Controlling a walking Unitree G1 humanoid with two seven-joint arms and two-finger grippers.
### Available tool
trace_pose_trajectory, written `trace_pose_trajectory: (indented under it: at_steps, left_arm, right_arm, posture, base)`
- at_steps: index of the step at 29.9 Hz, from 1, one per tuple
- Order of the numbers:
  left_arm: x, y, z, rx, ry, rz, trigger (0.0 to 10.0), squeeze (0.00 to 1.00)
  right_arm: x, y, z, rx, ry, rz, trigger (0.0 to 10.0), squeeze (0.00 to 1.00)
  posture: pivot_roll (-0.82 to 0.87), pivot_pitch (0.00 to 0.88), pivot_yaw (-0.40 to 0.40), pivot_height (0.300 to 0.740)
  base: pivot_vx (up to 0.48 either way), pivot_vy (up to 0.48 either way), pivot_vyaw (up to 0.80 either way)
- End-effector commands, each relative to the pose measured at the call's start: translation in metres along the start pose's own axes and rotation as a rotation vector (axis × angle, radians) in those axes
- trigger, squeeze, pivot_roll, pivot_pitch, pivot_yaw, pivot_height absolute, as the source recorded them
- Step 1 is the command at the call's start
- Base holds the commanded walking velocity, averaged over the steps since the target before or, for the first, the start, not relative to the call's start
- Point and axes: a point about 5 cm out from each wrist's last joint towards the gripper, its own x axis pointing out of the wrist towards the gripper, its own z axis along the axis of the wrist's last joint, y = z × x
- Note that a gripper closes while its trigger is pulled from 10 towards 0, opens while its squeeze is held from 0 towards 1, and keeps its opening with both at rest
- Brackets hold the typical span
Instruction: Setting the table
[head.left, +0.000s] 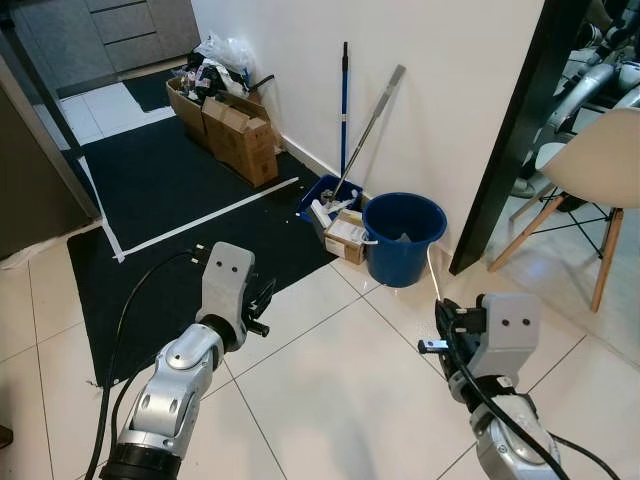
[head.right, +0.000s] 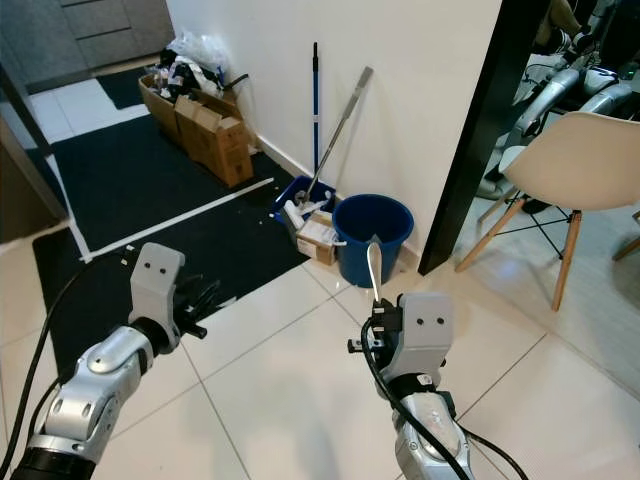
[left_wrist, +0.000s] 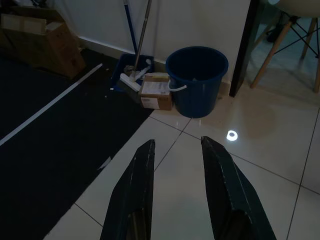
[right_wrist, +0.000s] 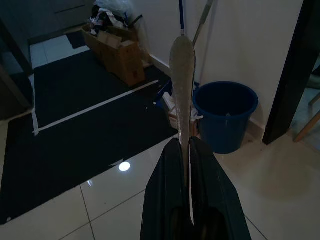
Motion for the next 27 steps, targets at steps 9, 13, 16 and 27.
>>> trace_pose_trajectory:
  at_steps: [9,13,16,27]
  left_arm:
    - [-0.0029,0.002,-0.0063,0.006,0.023,0.005,10.0,0.0]
    - [-0.0024,0.002,-0.0063,0.006,0.023,0.005,10.0,0.0]
    - [-0.0021,0.002,-0.0062,0.006,0.023,0.003,10.0,0.0]
    - [-0.0015,0.0015,-0.006,0.006,0.021,0.004,10.0,0.0]
  right_arm:
    - [-0.0021,0.0021,-0.0005,-0.008,0.006,0.009,10.0,0.0]
    - [-0.0018,0.002,-0.0007,-0.008,0.006,0.008,10.0,0.0]
    - [-0.0016,0.0019,-0.0006,-0.008,0.006,0.007,10.0,0.0]
    - [-0.0015,0.0015,-0.0006,-0.009,0.005,0.007,10.0,0.0]
  posture:
    - [-0.15,0.134,0.166,0.74]
    - [-0.15,0.133,0.166,0.74]
    - [-0.15,0.132,0.168,0.74]
    - [-0.15,0.129,0.167,0.74]
  base:
    - [0.0,0.0,0.0]
    - [0.0,0.0,0.0]
    - [0.0,0.0,0.0]
    - [0.0,0.0,0.0]
